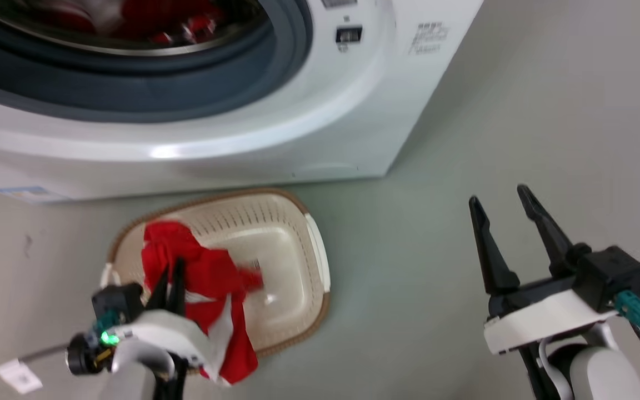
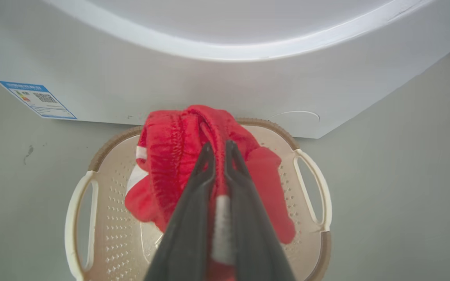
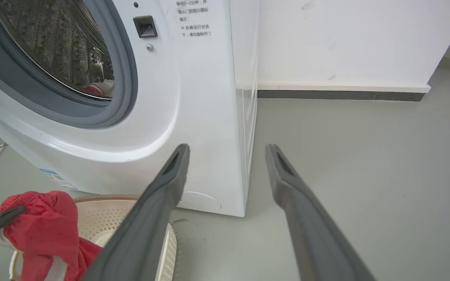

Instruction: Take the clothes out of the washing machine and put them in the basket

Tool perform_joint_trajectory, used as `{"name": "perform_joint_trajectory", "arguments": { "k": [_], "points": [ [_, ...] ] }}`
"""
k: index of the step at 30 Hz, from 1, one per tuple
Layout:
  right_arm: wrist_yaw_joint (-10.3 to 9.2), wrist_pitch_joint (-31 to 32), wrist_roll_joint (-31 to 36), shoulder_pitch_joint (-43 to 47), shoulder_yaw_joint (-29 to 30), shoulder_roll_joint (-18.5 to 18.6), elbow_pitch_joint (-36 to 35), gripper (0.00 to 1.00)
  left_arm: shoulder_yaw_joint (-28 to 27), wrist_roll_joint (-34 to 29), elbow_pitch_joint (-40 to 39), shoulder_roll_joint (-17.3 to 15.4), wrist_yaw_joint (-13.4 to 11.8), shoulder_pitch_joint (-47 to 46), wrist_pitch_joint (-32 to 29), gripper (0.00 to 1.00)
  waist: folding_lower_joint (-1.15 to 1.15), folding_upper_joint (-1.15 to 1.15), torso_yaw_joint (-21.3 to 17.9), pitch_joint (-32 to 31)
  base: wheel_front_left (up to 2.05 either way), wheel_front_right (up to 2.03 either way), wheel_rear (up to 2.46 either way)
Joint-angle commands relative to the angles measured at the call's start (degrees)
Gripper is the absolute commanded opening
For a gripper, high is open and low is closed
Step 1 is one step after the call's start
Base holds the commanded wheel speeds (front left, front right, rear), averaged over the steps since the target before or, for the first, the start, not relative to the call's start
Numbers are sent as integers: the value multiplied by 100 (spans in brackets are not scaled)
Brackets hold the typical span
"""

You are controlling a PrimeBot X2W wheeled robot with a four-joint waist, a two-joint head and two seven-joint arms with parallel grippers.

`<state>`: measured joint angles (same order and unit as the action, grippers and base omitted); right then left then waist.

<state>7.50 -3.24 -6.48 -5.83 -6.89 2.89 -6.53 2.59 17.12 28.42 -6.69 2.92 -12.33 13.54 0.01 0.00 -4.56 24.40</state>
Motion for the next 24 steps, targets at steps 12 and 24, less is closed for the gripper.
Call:
{"name": "perform_joint_trajectory", "arguments": {
  "k": [12,24],
  "points": [
    [-2,-313,-82,-630,-275,-4,149,100,-195,285,2369,-390,144,-1880,-218,0,-1,0,-587,1868,0,0,0],
    [-2,-428,87,-868,-373,-3,196,100,-221,436,3857,-468,95,-2796,-182,0,-1,0,-709,2353,0,0,0]
  ]
}}
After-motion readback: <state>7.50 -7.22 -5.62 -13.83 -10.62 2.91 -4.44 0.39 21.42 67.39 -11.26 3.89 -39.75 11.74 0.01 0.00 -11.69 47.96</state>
